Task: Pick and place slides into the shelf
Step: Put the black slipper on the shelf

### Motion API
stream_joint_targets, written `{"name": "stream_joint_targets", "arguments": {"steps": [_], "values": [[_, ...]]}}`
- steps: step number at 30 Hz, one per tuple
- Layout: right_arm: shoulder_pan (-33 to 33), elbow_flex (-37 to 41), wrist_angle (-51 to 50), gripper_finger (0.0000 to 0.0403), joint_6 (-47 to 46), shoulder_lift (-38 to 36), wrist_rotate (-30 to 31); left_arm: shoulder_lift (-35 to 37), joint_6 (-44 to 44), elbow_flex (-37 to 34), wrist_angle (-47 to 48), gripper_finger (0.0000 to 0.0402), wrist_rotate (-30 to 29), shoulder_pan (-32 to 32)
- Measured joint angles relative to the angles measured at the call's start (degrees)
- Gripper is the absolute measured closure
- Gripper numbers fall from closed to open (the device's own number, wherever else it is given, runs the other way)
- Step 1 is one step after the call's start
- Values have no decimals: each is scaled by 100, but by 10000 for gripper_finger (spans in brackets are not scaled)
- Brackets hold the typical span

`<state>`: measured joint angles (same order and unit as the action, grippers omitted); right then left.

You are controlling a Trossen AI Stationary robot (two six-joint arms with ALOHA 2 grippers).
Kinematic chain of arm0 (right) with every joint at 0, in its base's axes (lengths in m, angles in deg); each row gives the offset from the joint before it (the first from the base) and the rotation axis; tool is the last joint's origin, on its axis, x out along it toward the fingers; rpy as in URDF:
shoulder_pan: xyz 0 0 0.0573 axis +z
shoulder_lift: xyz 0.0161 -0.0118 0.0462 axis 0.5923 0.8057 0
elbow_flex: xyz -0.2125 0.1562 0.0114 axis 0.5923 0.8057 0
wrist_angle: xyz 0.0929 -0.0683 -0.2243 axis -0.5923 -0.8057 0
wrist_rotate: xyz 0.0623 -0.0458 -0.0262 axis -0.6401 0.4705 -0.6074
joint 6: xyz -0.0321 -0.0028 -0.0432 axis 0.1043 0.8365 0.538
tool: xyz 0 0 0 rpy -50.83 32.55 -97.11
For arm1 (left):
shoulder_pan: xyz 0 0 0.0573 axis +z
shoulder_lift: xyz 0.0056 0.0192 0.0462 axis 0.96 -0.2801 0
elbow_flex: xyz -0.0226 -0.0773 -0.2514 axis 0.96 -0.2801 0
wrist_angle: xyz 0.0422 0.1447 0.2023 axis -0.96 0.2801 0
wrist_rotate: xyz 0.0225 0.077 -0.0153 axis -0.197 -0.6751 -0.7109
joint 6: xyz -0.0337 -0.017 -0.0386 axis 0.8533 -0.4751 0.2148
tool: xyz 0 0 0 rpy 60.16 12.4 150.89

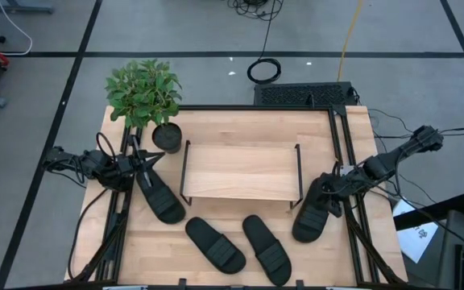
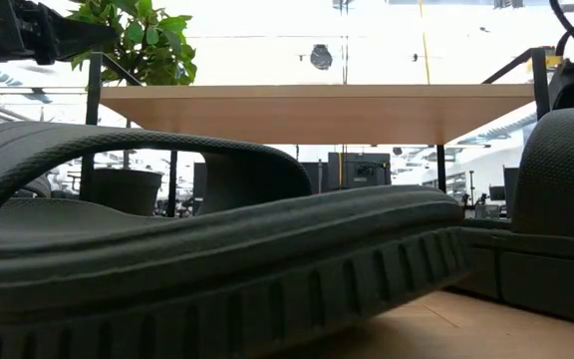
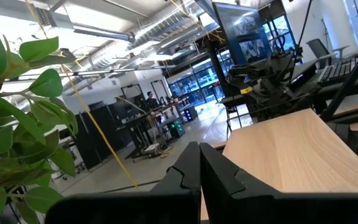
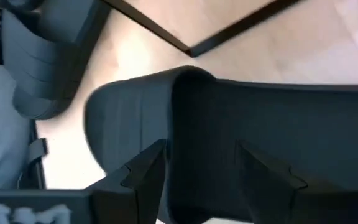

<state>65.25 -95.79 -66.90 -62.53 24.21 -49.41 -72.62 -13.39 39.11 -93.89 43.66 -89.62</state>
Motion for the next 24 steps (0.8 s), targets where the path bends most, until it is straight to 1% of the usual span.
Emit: {"name": "stream_joint_targets", "arguments": {"steps": [3,7,11,15,19,21,24], "values": [[1,33,280,221,66,13,-274,0,-6,0,0,401,1,0],[1,35,355,221,-196,107,-547,0,-67,0,35,401,0,0],[4,88,742,221,-208,275,-581,0,-68,0,52,401,0,0],[4,364,1188,221,-230,523,-736,0,-68,0,52,401,0,0],[4,800,2118,221,-337,682,-1003,0,-50,0,55,401,1,0],[4,1004,2674,222,-356,692,-1030,0,-48,0,55,401,1,0],[1,1178,3082,225,-295,698,-1194,0,-48,0,57,401,1,0]]}}
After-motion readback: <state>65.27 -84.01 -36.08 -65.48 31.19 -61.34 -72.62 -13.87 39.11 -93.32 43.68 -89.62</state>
